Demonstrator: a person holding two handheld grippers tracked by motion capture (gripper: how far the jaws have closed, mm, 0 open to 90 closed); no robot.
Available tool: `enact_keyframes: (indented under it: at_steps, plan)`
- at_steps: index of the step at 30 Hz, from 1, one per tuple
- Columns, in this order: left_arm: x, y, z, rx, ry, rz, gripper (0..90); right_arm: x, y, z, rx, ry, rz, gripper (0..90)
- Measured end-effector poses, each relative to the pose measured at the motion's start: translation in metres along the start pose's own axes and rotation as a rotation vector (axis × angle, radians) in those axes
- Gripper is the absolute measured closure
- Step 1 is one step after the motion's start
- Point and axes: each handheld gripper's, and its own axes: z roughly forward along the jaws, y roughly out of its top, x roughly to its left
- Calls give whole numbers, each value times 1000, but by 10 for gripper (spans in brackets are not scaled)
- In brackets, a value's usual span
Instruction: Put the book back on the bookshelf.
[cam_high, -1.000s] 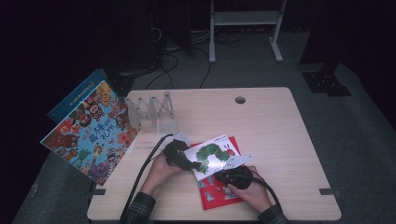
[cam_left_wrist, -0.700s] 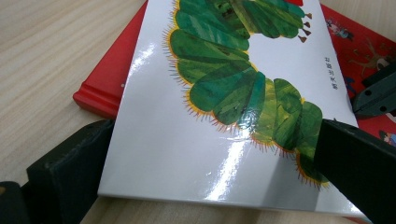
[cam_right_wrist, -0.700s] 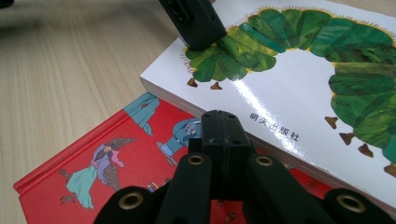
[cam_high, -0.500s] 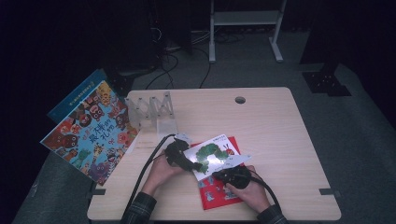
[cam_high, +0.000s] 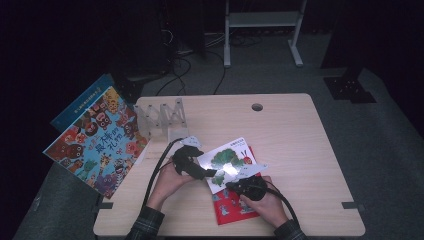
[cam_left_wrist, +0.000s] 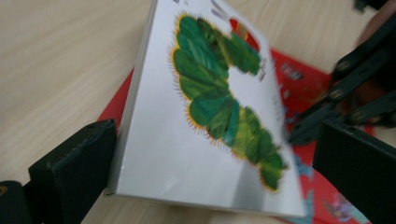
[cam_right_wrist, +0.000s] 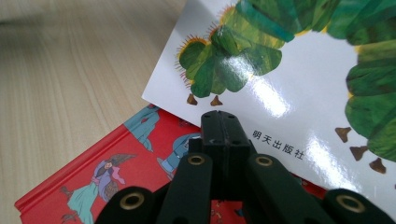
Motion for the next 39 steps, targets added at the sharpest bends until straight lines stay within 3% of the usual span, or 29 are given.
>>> enact_keyframes:
  at_steps: [6,12,19,28,39]
  plan:
    - [-11,7,-10,-39,-5,45,21,0,1,2,1,1,2,895]
    - [-21,11,-21,-82,-43,79,98,0,2,5,1,3,-2,895]
    - [-24,8,-18,-59,-67,95,186,1,2,4,5,3,-9,895]
    - [-28,4,-14,-44,-116,122,393,3,1,7,17,5,-14,893]
    - [-30,-8,-2,-48,-105,126,551,4,0,7,15,3,-20,886]
